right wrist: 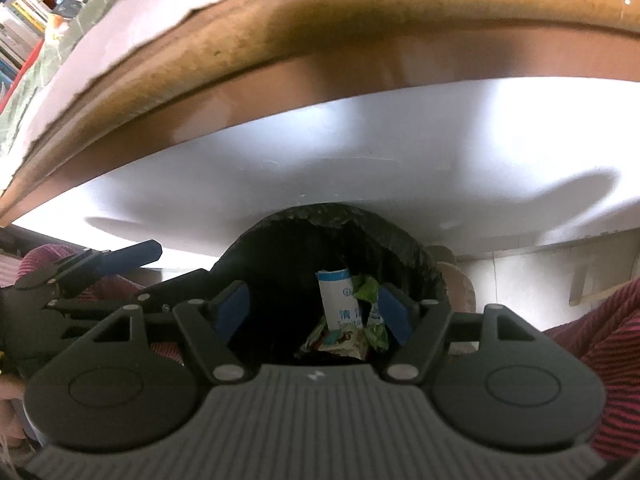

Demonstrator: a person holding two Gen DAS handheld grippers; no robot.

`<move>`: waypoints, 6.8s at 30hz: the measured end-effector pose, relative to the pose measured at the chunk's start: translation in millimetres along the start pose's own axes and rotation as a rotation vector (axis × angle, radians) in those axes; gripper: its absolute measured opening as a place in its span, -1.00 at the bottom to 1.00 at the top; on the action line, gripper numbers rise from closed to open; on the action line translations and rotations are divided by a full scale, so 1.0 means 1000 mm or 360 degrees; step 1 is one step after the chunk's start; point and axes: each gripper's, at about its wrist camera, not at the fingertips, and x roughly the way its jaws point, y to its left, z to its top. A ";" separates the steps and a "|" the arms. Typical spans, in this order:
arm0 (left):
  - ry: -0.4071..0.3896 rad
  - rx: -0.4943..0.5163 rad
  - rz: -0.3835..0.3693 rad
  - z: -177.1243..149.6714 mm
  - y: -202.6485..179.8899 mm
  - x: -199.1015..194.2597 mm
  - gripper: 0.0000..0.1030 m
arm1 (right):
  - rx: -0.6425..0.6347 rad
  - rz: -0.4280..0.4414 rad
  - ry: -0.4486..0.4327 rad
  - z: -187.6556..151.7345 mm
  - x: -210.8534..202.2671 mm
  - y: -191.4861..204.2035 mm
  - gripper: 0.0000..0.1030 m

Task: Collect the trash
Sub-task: 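Open both grippers to drop the items into the black bin, then raise both grippers back up over the wrapper pile, then grasp the orange-striped snack packet with the left gripper while the right gripper grasps the apple slice, then carry the snack packet and apple slice down over the black bin, then open both grippers to drop the packet and apple slice into the bin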

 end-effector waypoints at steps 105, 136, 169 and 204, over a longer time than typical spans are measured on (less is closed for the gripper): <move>-0.0740 0.0118 0.0254 0.157 0.039 -0.102 -0.33 | -0.0190 -0.0040 -0.0514 0.210 -0.046 0.100 -0.15; -0.0626 0.0227 0.0041 0.072 -0.025 -0.120 -0.33 | -0.0202 0.0071 -0.0449 0.084 -0.085 0.051 -0.15; -0.0150 0.0173 -0.0010 -0.014 -0.033 -0.044 -0.32 | -0.0009 0.0034 -0.0149 -0.011 -0.015 0.007 -0.14; -0.0134 0.0168 0.0059 -0.013 -0.025 -0.043 0.44 | 0.0014 0.0037 -0.0181 -0.013 -0.019 0.002 0.32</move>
